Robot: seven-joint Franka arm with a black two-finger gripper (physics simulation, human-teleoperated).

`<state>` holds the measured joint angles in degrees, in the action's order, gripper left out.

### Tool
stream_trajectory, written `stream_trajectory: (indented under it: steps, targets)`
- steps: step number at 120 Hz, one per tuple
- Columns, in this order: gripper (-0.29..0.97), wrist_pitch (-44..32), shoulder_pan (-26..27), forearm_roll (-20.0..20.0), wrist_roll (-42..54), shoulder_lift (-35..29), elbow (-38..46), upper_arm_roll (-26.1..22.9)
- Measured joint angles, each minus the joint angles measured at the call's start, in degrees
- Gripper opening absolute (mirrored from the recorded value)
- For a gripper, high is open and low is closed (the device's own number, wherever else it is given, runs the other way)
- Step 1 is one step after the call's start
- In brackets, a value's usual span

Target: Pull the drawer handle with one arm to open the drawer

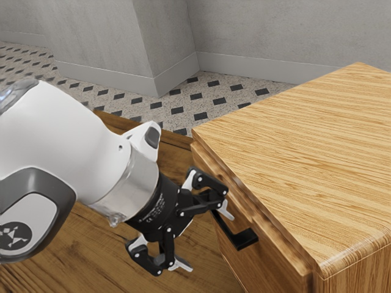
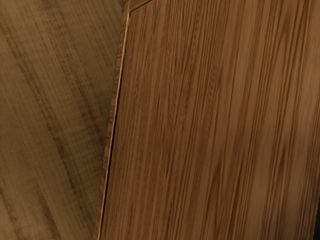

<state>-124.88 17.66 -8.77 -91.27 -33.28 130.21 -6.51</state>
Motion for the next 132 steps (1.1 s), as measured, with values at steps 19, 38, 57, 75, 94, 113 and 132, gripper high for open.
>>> stream_trajectory:
  steps: [19, 38, 57, 75, 94, 113, 132]
  targets:
    - [0.68, 1.62, 0.54, 0.64, -0.13, -0.22, -0.18, 0.59]
    - [0.67, 3.77, 0.19, 0.99, 0.41, -0.38, -0.29, 1.31]
    - [0.67, 6.11, 0.30, 1.52, 1.44, -0.43, -0.33, 1.82]
    - [0.67, 8.41, 0.57, 2.11, 2.26, -0.47, -0.40, 2.37]
    - [0.68, 11.55, 1.47, 4.37, 3.12, -0.67, -0.91, 3.56]
    - [0.68, 13.40, 2.18, 5.71, 3.99, -0.70, -2.18, 4.14]
    - [0.67, 14.36, 2.43, 5.81, 4.88, -0.70, -3.32, 4.59]
